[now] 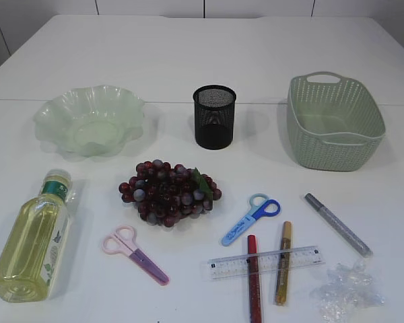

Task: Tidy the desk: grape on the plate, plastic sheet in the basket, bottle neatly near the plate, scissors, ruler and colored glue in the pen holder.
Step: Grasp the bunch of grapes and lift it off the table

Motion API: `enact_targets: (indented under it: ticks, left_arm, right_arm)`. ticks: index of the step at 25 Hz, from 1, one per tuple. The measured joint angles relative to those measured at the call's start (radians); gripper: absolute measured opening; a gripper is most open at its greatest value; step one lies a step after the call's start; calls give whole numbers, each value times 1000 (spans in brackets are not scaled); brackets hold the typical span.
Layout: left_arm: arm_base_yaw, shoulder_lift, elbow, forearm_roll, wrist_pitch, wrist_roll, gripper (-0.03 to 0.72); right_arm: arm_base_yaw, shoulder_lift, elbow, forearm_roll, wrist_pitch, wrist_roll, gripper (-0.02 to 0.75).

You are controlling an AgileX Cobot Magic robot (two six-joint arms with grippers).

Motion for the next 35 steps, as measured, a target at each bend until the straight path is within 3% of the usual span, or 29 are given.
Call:
enact_targets:
  ticks: [35]
  left_arm:
    - [0,0,0,-4,0,0,467]
  right_arm:
    - [0,0,0,-6,0,0,565]
